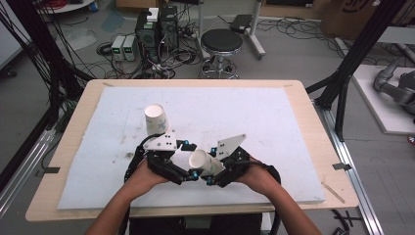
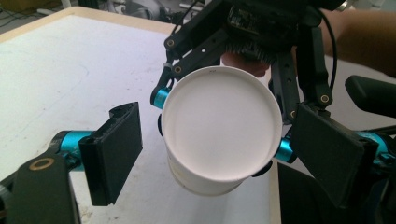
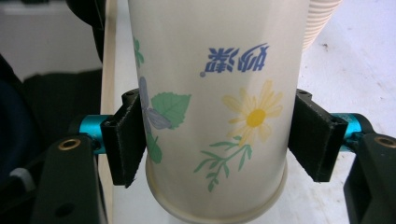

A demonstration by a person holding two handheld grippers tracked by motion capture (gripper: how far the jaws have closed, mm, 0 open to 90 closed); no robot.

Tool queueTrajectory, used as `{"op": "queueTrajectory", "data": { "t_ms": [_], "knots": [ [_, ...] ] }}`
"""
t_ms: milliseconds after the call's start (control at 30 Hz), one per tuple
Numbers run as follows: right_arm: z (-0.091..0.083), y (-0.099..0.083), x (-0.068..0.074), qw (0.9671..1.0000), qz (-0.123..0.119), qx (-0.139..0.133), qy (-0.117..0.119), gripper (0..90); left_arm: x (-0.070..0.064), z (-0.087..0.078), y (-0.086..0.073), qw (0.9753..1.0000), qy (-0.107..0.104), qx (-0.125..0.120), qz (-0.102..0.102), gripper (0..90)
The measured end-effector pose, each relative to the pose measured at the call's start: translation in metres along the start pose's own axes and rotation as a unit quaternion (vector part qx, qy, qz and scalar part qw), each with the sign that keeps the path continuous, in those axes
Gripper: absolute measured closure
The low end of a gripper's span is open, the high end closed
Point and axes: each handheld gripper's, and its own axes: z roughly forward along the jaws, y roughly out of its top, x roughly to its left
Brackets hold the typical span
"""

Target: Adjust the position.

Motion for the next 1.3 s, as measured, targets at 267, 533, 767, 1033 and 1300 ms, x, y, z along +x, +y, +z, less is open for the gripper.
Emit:
{"op": "queueTrajectory", "data": {
  "t_ms": [267, 533, 767, 1033, 1300],
  "knots": [
    [0.001, 0.014, 0.002, 0.9975, -0.041, 0.058, 0.004, 28.3, 0.0, 0.001, -0.001, 0.9999, -0.003, 0.01, -0.002, 21.4],
    [0.002, 0.024, 0.005, 0.9933, -0.062, 0.097, 0.004, 28.3, 0.0, 0.003, -0.001, 0.9995, -0.017, 0.028, -0.001, 29.6],
    [0.003, 0.024, 0.006, 0.9921, -0.063, 0.108, 0.008, 28.3, 0.0, 0.004, -0.002, 0.9991, -0.024, 0.035, -0.001, 33.3],
    [0.002, 0.02, 0.007, 0.9936, -0.062, 0.095, 0.005, 24.2, 0.001, 0.002, -0.006, 0.999, -0.029, 0.034, -0.004, 35.3],
    [-0.014, 0.012, 0.002, 0.9999, -0.007, 0.012, 0.004, 21.4, 0.004, -0.008, -0.015, 0.9996, -0.009, 0.017, -0.019, 35.8]
  ]
}}
